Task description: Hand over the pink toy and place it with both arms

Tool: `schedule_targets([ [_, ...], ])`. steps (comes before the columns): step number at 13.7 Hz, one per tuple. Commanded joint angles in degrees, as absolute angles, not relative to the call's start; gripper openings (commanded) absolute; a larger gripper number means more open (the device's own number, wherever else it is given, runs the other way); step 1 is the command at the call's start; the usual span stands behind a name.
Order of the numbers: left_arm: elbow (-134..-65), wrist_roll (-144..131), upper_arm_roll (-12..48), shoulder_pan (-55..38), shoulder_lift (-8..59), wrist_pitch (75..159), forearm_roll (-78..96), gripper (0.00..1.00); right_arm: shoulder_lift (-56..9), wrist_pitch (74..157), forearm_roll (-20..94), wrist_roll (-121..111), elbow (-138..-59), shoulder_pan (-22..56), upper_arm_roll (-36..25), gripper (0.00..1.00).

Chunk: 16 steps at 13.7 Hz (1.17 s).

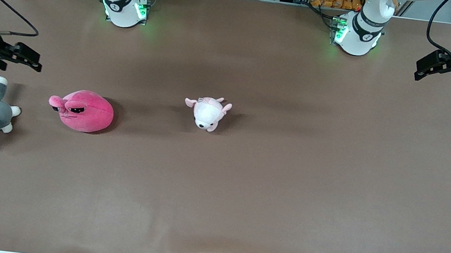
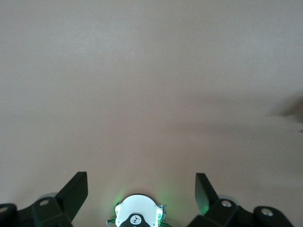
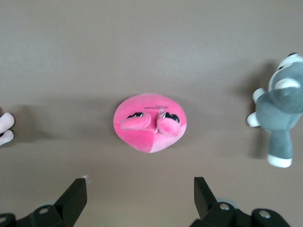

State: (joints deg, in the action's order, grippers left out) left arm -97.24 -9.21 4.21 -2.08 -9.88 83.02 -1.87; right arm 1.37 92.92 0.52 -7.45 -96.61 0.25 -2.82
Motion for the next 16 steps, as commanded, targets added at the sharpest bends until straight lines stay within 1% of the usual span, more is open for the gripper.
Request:
schedule_targets([
  [1, -94.2, -10.2, 4.7, -2.7, -8.8, 81.6, -3.6, 1.0, 1.2, 88.4, -0.8, -9.0, -91.1, 0.2, -3.0, 1.0],
  [3, -92.8, -10.2, 4.7, -2.6, -7.5, 81.5, -3.6, 1.0, 1.1, 86.5, -0.8, -9.0, -90.1, 0.0, -3.1, 1.0],
  [7, -92.8, -15.0, 6.0, -2.7, -7.5, 81.2, -3.6, 1.0, 1.1, 85.0, -0.4, -8.3, -90.1, -0.6, -3.1, 1.0],
  [12, -92.8, -14.4, 6.2, -2.8, -7.3, 81.2, -5.1, 1.0, 0.8, 85.0, 0.0, -8.9, -90.2, -2.1, -3.1, 1.0],
  [14, -92.9, -14.2, 8.2, -2.7, -7.3, 81.2, -8.4, 1.0, 0.7, 85.1, 0.0, -8.7, -90.2, -1.8, -3.1, 1.0],
  [16, -92.8, -14.2, 8.6, -2.5, -7.3, 81.2, -8.4, 1.0, 0.4, 85.0, 0.0, -9.0, -90.2, -2.1, -3.1, 1.0],
])
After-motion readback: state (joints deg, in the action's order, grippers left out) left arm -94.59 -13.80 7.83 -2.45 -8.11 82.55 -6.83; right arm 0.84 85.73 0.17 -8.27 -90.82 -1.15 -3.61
